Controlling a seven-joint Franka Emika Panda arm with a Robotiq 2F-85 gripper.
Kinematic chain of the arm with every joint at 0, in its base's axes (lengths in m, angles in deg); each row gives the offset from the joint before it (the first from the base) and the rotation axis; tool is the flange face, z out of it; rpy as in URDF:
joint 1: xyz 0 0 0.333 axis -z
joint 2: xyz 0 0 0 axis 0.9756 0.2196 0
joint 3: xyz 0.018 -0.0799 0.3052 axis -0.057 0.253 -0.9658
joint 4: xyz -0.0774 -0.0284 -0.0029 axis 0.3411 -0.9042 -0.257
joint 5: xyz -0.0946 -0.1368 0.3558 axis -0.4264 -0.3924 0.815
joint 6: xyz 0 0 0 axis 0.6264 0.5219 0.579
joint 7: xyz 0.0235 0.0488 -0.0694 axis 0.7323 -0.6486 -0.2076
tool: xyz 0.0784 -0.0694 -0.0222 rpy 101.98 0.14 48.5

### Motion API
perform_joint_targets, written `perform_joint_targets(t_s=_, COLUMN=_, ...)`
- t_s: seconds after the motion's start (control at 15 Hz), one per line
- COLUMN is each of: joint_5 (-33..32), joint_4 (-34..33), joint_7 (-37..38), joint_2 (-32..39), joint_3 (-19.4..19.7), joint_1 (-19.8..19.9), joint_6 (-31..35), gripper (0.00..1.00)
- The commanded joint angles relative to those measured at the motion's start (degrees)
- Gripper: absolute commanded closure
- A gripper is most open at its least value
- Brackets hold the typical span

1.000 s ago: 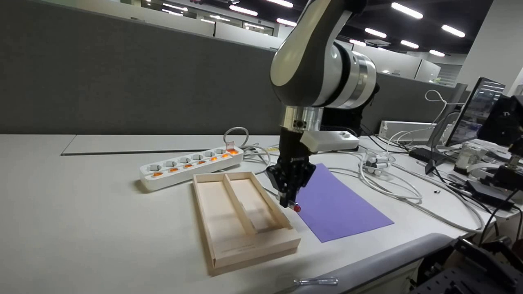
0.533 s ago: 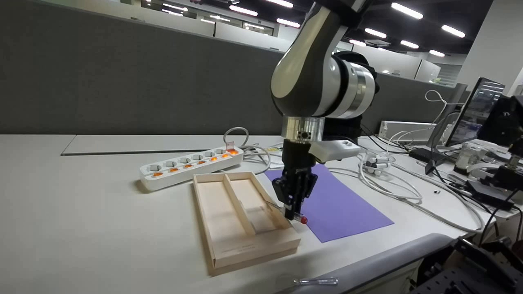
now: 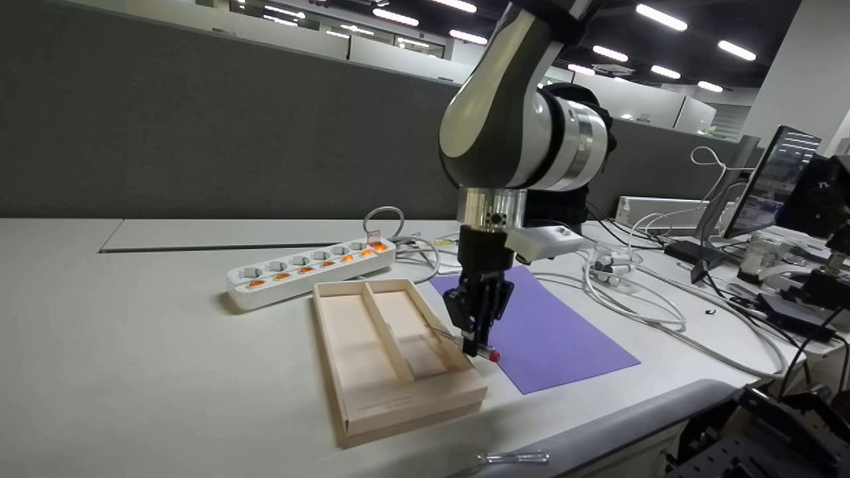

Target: Take the silver object and put it in the right compartment of the box

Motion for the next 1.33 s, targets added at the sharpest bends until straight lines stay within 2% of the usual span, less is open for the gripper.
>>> perform_joint_targets(t_s=0.0, joint_5=-0.2, joint_4=-1.3, joint_7=-0.2, joint_2=0.7, joint_3=-0.2, joint_1=0.4, joint_6=-1.0, gripper=0.51)
perform_joint_targets(t_s=0.47, joint_5=0.4, joint_4=-1.8, joint_7=0.3, joint_2=-0.1, joint_3=-0.1, joint_1=0.9, joint_6=-0.9, gripper=0.02)
perform_joint_targets(t_s=0.67, joint_5=-0.9, joint_4=-1.9, joint_7=2.1, joint_2=-1.1, joint_3=1.0, joint_1=0.4, joint_6=-0.1, gripper=0.0)
perform_joint_targets(t_s=0.93, joint_5=-5.2, joint_4=-1.4, joint_7=7.6, joint_2=-2.5, joint_3=5.1, joint_1=-0.8, joint_6=0.3, gripper=0.0)
perform_joint_targets(t_s=1.27, joint_5=-10.4, joint_4=0.5, joint_7=13.6, joint_2=-1.3, joint_3=9.3, joint_1=-1.2, joint_6=4.9, gripper=0.0)
